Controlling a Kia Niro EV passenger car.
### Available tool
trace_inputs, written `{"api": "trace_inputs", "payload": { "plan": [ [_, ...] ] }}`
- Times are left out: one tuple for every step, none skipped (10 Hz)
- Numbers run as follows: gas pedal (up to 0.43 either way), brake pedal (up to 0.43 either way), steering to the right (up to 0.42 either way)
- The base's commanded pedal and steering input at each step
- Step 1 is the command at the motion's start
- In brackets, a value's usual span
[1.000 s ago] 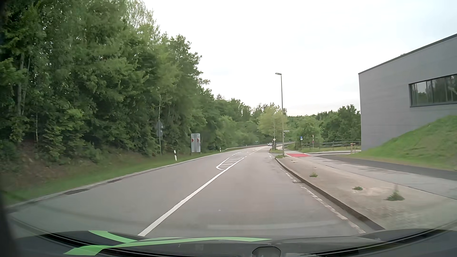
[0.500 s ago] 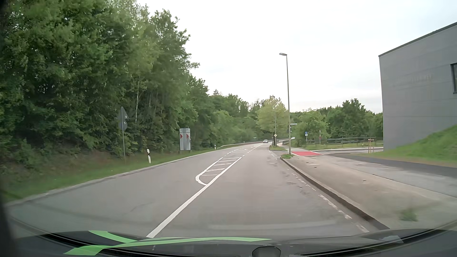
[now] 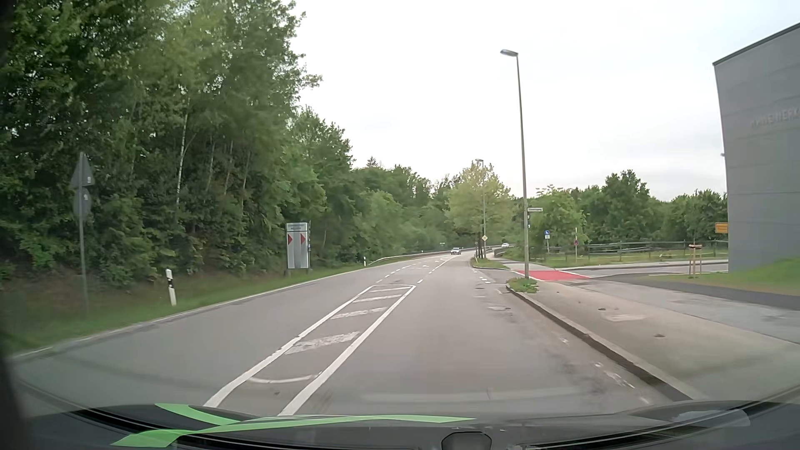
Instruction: Follow the waypoints while adhering to traffic rules and regulations
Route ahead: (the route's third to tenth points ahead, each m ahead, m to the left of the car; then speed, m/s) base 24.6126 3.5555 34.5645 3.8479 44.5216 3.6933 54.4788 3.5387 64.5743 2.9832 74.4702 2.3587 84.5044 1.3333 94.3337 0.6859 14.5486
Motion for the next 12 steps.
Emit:
{"api": "trace_inputs", "payload": {
  "plan": [
    [0.039, 0.000, 0.004],
    [0.039, 0.000, 0.004],
    [0.039, 0.000, 0.004],
    [0.020, 0.000, 0.004],
    [0.020, 0.000, 0.004],
    [0.020, 0.000, 0.004],
    [0.020, 0.000, 0.003],
    [0.020, 0.000, 0.003],
    [0.020, 0.000, 0.003],
    [0.020, 0.000, 0.003],
    [0.020, 0.000, 0.003],
    [0.020, 0.000, 0.003]
  ]
}}
